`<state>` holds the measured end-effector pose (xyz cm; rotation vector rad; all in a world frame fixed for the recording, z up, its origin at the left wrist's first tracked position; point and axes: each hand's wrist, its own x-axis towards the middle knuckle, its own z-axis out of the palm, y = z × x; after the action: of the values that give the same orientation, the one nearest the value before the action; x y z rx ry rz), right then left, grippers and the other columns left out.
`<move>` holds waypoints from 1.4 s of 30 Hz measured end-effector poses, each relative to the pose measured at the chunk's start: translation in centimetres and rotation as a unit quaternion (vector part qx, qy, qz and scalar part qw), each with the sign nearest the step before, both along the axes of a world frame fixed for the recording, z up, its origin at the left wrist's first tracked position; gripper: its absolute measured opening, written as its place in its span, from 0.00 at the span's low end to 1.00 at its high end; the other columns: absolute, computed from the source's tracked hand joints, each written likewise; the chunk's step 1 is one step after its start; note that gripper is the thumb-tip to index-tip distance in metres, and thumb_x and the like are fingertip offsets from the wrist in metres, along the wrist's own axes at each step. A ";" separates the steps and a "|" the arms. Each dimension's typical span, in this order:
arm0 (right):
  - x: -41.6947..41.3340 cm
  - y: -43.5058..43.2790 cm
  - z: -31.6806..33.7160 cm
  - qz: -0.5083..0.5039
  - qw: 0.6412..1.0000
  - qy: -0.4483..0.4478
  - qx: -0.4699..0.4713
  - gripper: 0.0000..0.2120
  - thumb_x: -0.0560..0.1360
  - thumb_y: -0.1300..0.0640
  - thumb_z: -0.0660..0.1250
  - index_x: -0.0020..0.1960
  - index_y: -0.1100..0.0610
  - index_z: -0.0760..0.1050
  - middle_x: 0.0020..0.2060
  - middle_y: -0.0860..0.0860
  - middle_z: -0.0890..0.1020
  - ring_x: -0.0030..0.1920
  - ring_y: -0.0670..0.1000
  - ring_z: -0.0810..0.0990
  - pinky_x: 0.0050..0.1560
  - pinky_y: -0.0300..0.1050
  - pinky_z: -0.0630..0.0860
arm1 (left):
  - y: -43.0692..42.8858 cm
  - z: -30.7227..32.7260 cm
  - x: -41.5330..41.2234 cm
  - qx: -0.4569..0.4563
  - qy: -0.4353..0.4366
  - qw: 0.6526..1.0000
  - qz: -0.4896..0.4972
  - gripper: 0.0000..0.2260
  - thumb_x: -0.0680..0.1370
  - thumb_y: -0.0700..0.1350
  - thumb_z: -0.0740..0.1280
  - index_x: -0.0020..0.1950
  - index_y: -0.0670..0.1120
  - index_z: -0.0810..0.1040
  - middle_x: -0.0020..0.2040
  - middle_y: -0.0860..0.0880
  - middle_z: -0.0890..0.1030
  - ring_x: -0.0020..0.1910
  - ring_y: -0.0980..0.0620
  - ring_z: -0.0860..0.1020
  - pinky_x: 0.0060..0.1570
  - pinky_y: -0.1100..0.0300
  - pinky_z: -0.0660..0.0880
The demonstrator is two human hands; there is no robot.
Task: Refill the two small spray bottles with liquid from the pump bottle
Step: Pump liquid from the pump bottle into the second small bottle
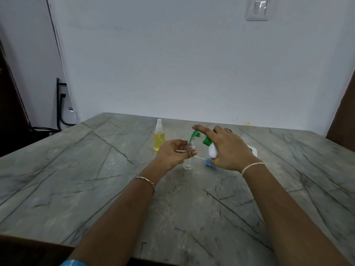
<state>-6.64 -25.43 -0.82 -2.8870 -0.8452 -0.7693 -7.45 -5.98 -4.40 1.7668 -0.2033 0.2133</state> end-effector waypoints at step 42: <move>1.0 0.5 -1.6 0.090 0.983 0.105 0.123 0.41 0.64 0.56 0.72 0.68 0.38 0.55 0.59 0.51 0.76 0.49 0.56 0.76 0.52 0.53 0.77 | 0.1 0.4 -0.1 -0.010 0.054 0.998 -0.027 0.12 0.71 0.45 0.76 0.48 0.55 0.76 0.48 0.52 0.82 0.54 0.52 0.80 0.51 0.46 0.81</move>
<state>-5.68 -24.91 -2.42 -2.5757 -0.8985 -0.5009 -7.57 -5.86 -4.01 1.7448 -0.1693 0.0810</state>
